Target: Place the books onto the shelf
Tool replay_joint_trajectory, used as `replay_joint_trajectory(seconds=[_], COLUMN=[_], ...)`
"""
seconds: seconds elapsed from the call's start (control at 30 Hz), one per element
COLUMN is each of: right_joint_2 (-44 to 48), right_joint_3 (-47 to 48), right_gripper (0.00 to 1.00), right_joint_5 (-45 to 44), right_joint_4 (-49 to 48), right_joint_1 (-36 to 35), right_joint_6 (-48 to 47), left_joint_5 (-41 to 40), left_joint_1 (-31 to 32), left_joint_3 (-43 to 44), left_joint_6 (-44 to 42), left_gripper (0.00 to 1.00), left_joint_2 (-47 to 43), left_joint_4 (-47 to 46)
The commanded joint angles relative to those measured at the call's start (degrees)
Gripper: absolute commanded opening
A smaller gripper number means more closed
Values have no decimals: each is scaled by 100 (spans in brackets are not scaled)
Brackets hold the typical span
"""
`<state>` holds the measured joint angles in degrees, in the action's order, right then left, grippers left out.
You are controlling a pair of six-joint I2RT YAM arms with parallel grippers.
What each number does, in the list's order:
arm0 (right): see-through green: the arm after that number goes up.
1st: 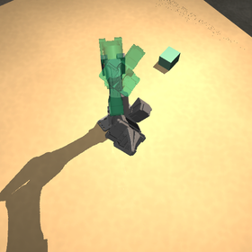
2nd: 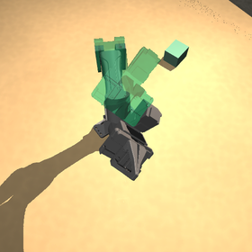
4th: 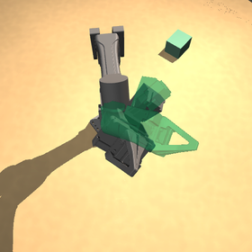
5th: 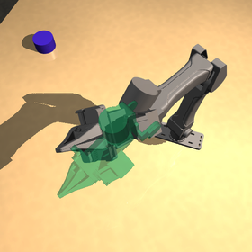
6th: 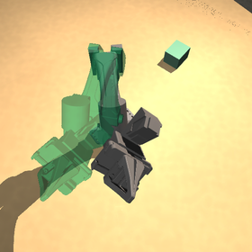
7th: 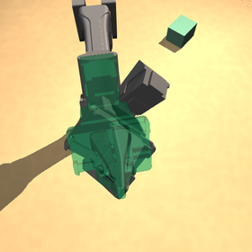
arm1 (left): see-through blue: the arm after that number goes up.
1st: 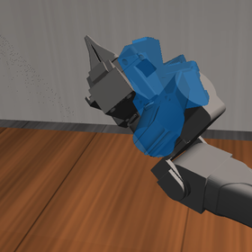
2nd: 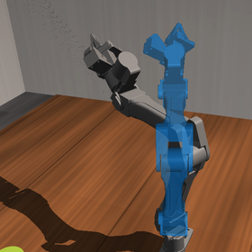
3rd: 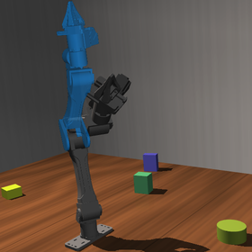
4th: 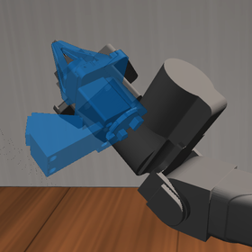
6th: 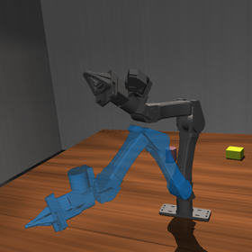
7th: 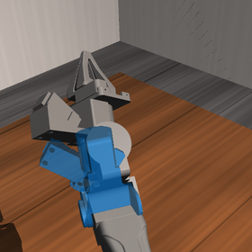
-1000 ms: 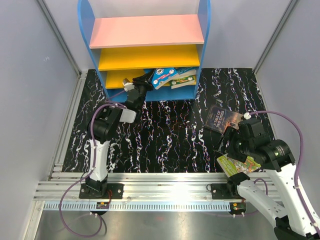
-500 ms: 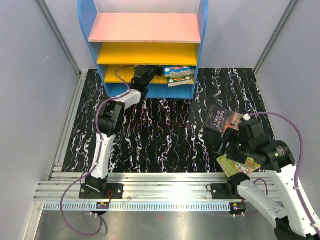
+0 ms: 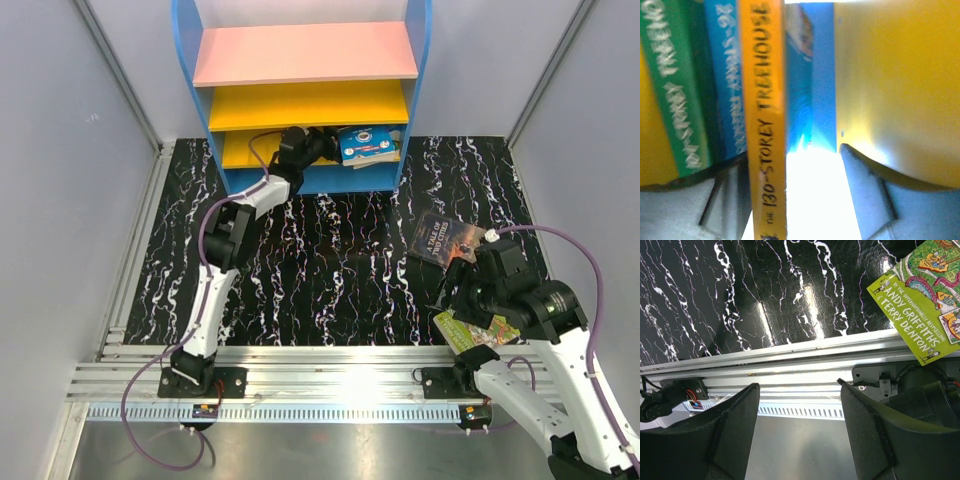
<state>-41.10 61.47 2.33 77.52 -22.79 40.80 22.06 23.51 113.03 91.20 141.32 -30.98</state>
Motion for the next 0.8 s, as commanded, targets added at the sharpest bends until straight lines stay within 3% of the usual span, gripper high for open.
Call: replay_joint_trajectory(seconds=[0.0, 0.57, 0.77], right_joint_2=[-21, -231, -284], right_joint_3=[-12, -83, -83], right_gripper=[72, 72, 72], right_joint_5=[22, 224, 224], right_joint_4=[27, -404, -448], right_joint_1=[-33, -33, -33], right_joint_6=[-28, -195, -256], left_joint_5=[26, -44, -202], left_joint_1=[269, 216, 207], left_joint_3=[-395, -756, -906], left_joint_6=[-1587, -1139, -1534], left_gripper=[99, 99, 99], left_joint_2=[-930, -1273, -1764], left_joint_4=[918, 532, 1479])
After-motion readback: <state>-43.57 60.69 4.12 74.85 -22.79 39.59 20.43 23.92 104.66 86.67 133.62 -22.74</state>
